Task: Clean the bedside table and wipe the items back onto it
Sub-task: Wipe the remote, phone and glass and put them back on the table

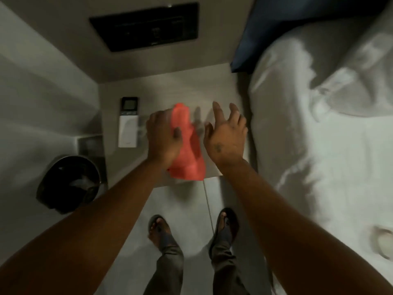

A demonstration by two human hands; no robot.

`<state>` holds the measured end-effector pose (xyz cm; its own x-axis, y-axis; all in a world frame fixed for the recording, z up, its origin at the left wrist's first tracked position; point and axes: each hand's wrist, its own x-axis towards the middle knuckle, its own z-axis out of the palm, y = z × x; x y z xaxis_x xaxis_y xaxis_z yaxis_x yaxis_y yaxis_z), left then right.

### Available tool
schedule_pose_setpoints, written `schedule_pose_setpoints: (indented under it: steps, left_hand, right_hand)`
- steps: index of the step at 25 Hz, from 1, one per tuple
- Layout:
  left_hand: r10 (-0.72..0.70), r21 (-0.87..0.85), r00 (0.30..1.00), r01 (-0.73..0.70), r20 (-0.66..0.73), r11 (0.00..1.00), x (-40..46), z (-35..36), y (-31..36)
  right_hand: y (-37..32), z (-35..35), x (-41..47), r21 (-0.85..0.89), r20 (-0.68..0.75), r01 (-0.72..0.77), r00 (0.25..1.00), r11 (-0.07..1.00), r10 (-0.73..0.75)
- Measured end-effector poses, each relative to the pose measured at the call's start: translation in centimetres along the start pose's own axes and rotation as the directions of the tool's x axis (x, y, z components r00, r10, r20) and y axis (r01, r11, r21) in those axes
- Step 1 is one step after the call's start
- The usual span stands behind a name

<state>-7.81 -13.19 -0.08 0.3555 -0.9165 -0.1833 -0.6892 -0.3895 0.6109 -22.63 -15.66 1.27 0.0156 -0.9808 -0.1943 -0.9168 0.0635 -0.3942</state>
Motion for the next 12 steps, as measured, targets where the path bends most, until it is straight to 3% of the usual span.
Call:
schedule_pose_setpoints:
  steps: [3,6,8,10,12]
  left_hand:
    - [0.234,-0.267,0.971,-0.216,0.039,0.939,-3.1,4.1,10.7]
    - [0.419,-0.450,0.900,-0.326,0.122,0.831,-7.5,8.7,21.5]
    - [0.411,-0.499,0.836,-0.197,0.365,0.844,-10.7,11.5,27.1]
    - [0.328,-0.430,0.695,-0.031,0.639,0.902,-13.9,14.2,31.0]
    - [0.268,-0.329,0.604,-0.009,0.750,0.944,-16.3,16.2,33.7]
  right_hand:
    - [5.1,-7.0,-1.8,0.082,-0.221,-0.040,0.974,0.996,0.057]
    - [14.1,-14.0,-5.0,0.172,-0.396,-0.241,0.871,0.955,0.291]
    - [20.3,-17.5,-7.3,0.179,-0.428,-0.454,0.763,0.873,0.484]
    - [25.1,-19.8,-9.3,0.187,-0.348,-0.667,0.642,0.721,0.684]
    - [28.5,-21.2,-10.5,0.220,-0.210,-0.784,0.543,0.580,0.813]
